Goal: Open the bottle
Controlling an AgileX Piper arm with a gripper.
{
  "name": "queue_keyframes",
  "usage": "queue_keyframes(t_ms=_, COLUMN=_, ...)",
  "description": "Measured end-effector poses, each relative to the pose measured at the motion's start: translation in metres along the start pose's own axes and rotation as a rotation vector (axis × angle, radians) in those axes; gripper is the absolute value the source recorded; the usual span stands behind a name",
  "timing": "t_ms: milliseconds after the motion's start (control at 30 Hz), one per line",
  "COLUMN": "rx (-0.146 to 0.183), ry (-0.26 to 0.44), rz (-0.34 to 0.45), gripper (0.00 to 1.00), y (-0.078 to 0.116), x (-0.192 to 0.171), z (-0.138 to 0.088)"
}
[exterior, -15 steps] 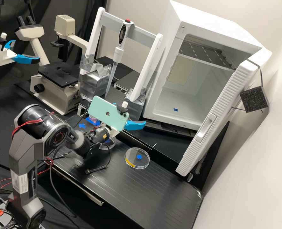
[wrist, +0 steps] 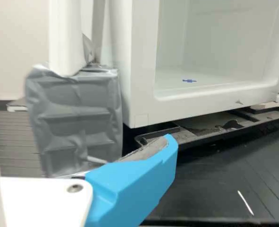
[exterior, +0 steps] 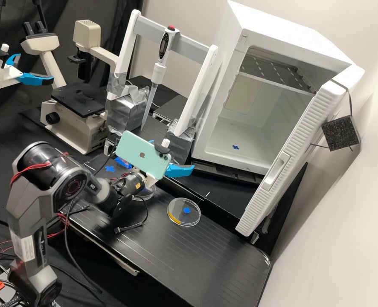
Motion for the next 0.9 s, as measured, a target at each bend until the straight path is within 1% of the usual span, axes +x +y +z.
queue_keyframes(t_ms=67, rx=0.017, ry=0.036, rz=0.023, gripper=1.00, y=0.003, x=-0.012, z=-0.005)
queue_keyframes(t_ms=100, rx=0.014, ry=0.073, rz=0.036, gripper=1.00, y=0.004, x=-0.021, z=-0.010)
queue_keyframes(t_ms=133, rx=0.016, ry=0.091, rz=0.041, gripper=1.00, y=0.004, x=-0.025, z=-0.013)
queue_keyframes(t_ms=167, rx=0.018, ry=0.125, rz=0.047, gripper=1.00, y=0.002, x=-0.032, z=-0.018)
queue_keyframes(t_ms=233, rx=0.022, ry=0.178, rz=0.035, gripper=1.00, y=-0.004, x=-0.039, z=-0.027)
queue_keyframes(t_ms=300, rx=0.014, ry=0.222, rz=-0.001, gripper=1.00, y=-0.015, x=-0.043, z=-0.035)
queue_keyframes(t_ms=400, rx=-0.019, ry=0.255, rz=-0.065, gripper=1.00, y=-0.032, x=-0.047, z=-0.042)
queue_keyframes(t_ms=467, rx=-0.035, ry=0.258, rz=-0.102, gripper=1.00, y=-0.042, x=-0.046, z=-0.044)
queue_keyframes(t_ms=600, rx=-0.047, ry=0.233, rz=-0.136, gripper=1.00, y=-0.055, x=-0.043, z=-0.042)
queue_keyframes(t_ms=900, rx=-0.064, ry=0.202, rz=-0.141, gripper=1.00, y=-0.063, x=-0.033, z=-0.040)
